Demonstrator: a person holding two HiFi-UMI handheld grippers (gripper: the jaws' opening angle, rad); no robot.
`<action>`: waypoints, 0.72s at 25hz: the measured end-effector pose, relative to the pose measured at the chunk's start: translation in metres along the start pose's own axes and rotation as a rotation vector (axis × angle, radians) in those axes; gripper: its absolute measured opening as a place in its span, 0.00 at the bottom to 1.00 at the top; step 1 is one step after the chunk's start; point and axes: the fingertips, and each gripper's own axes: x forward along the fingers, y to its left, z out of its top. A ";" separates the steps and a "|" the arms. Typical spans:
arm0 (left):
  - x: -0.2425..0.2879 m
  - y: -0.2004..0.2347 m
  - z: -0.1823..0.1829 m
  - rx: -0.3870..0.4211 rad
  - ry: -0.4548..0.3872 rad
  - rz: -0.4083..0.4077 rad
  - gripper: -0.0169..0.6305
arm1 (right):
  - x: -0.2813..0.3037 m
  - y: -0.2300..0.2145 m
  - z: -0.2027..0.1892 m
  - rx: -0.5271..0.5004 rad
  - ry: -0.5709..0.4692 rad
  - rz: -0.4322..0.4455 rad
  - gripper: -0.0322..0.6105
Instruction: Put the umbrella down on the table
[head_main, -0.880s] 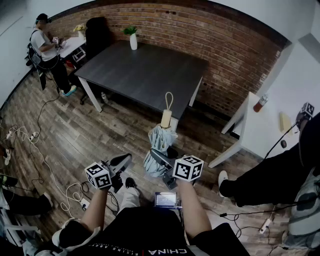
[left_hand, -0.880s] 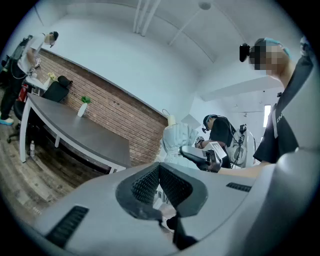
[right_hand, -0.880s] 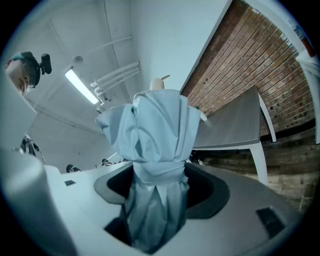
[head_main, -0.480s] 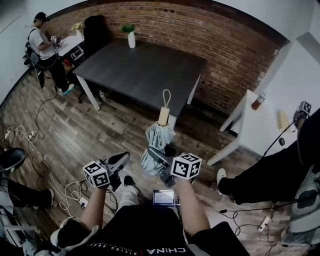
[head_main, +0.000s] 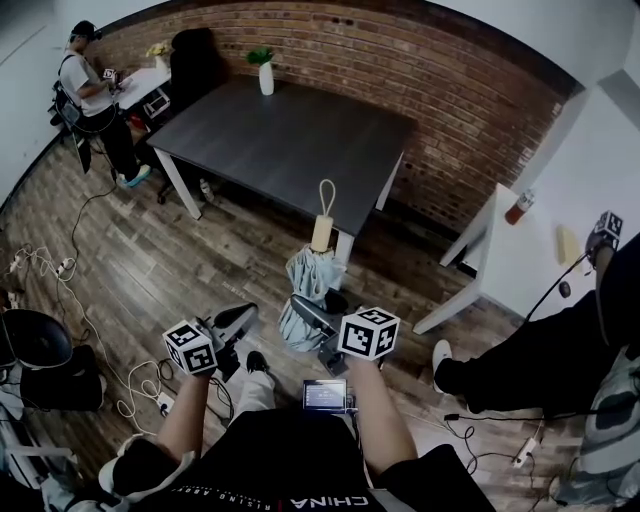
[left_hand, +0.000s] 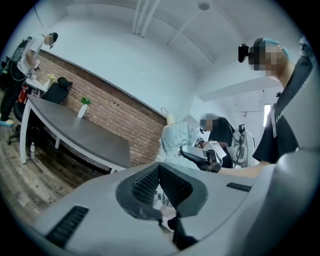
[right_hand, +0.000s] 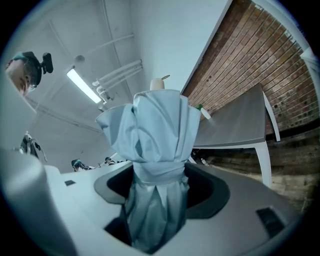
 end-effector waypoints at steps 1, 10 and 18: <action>0.001 0.001 0.000 0.001 0.000 0.002 0.03 | 0.001 -0.001 0.000 -0.001 0.000 0.001 0.53; -0.003 0.007 -0.001 -0.012 0.002 0.019 0.03 | 0.006 -0.004 0.005 0.010 -0.004 0.005 0.53; -0.002 0.012 0.001 -0.016 -0.003 0.010 0.03 | 0.010 -0.007 0.005 0.016 -0.002 -0.006 0.53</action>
